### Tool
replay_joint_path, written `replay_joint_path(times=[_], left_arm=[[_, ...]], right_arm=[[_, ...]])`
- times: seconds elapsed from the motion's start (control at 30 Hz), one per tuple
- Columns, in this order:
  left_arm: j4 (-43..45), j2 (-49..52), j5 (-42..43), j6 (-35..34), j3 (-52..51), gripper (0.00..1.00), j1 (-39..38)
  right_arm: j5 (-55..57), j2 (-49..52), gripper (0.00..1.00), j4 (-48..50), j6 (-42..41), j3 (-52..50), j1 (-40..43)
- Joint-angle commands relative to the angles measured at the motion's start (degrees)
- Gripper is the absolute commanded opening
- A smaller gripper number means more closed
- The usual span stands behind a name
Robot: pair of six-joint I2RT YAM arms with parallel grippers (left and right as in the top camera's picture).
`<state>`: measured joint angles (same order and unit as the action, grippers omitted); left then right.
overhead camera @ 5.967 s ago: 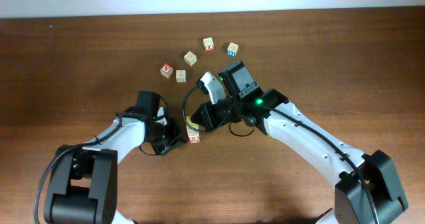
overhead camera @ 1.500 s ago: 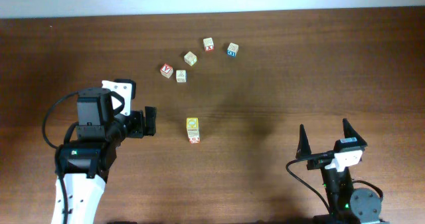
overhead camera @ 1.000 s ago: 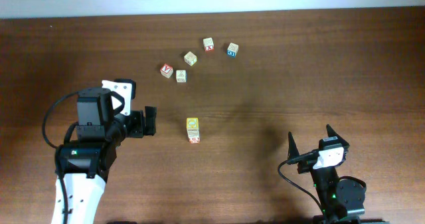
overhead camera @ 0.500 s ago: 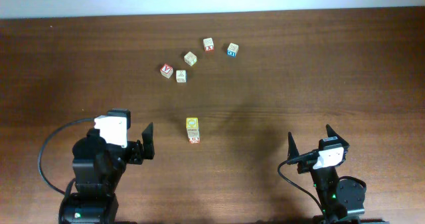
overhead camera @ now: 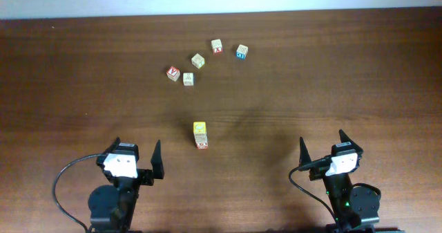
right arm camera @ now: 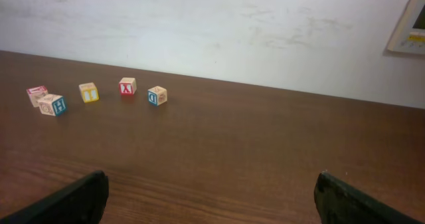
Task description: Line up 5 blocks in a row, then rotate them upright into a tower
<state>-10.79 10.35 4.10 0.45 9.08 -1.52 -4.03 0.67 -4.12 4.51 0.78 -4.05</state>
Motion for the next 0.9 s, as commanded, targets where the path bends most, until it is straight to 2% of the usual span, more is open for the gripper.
replay_joint_path(times=[0.0,0.17,0.33,0.43,0.5,0.63,0.67,0.87], left_arm=[[1.77,-4.85,-1.40,0.50,-3.72,0.99,0.20],[3.93,-10.08,-1.57,0.50,-6.64,0.99,0.20],[21.00,-10.08,-1.40,0.50,-8.31,0.99,0.20],[25.33,-10.08,-1.73,0.52,-8.59,0.99,0.20],[23.87,-10.08,-2.21,0.52,-8.59,0.99,0.20],[12.41,-10.08,-2.64,4.02,-8.61,0.99,0.20],[6.12,-10.08,-2.93,4.39,-8.61,0.99,0.20],[6.12,-10.05,-3.04,4.37,-8.59,0.99,0.20]], right_arm=[[-0.28,-0.46,0.99,-0.02,-0.26,-0.46,0.33],[-0.28,-0.46,0.99,-0.02,-0.26,-0.46,0.33],[-0.28,-0.46,0.99,-0.02,-0.26,-0.46,0.33],[-0.28,-0.46,0.99,-0.02,-0.26,-0.46,0.33],[-0.28,-0.46,0.99,-0.02,-0.26,-0.46,0.33],[-0.28,-0.46,0.99,-0.02,-0.26,-0.46,0.33],[-0.28,-0.46,0.99,-0.02,-0.26,-0.46,0.33],[-0.28,-0.46,0.99,-0.02,-0.26,-0.46,0.33]])
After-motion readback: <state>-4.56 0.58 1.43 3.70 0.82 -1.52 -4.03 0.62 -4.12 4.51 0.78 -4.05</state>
